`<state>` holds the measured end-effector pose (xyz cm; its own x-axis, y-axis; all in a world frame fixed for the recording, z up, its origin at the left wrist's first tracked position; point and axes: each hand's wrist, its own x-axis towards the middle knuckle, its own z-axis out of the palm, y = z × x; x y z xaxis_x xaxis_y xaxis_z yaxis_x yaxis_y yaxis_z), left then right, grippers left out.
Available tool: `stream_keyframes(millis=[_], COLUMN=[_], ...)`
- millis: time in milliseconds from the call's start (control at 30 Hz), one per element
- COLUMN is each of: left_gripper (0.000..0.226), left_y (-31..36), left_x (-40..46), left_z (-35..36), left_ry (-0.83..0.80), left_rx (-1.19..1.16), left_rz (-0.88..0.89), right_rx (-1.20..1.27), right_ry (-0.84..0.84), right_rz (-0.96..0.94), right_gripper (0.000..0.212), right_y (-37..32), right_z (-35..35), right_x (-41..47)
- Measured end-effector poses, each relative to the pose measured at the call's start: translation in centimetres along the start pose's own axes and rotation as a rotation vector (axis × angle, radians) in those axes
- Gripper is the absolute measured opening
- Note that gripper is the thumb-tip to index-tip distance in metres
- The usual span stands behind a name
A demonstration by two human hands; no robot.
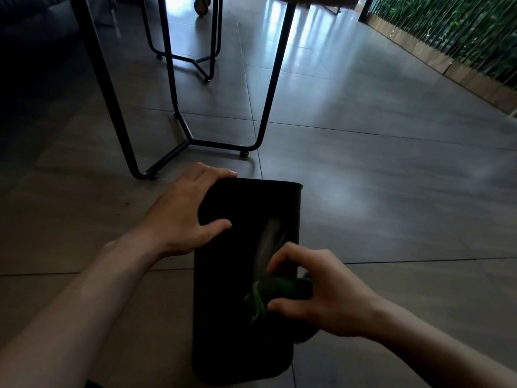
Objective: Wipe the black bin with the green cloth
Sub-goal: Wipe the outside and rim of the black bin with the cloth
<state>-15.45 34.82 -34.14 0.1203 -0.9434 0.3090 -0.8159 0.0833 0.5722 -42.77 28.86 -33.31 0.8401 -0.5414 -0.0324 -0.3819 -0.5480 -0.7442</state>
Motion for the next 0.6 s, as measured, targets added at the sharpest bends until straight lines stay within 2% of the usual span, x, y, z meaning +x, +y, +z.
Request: stream_keyframes(millis=[133, 267, 367, 467, 600], left_gripper=[0.076, 0.076, 0.075, 0.075, 0.075], left_y=[0.6, 1.3, 1.0, 0.6, 0.4], left_x=[0.1, 0.3, 0.2, 0.0, 0.0], left_z=[0.1, 0.4, 0.2, 0.1, 0.0], left_ry=[-0.018, -0.027, -0.021, -0.015, -0.02], left_rx=[-0.027, -0.044, -0.038, -0.028, -0.029], left_rz=[0.026, 0.052, 0.025, 0.022, 0.028], right_rx=[-0.155, -0.332, -0.524, -0.584, -0.574], right_ry=[0.5, 0.748, 0.782, 0.755, 0.539], right_rz=[-0.084, -0.133, -0.205, -0.299, -0.39], right_gripper=[0.047, 0.051, 0.044, 0.04, 0.045], right_y=[0.3, 0.2, 0.3, 0.8, 1.3], right_z=[0.5, 1.3, 3.0, 4.5, 5.4], right_x=[1.9, 3.5, 3.3, 2.8, 1.4])
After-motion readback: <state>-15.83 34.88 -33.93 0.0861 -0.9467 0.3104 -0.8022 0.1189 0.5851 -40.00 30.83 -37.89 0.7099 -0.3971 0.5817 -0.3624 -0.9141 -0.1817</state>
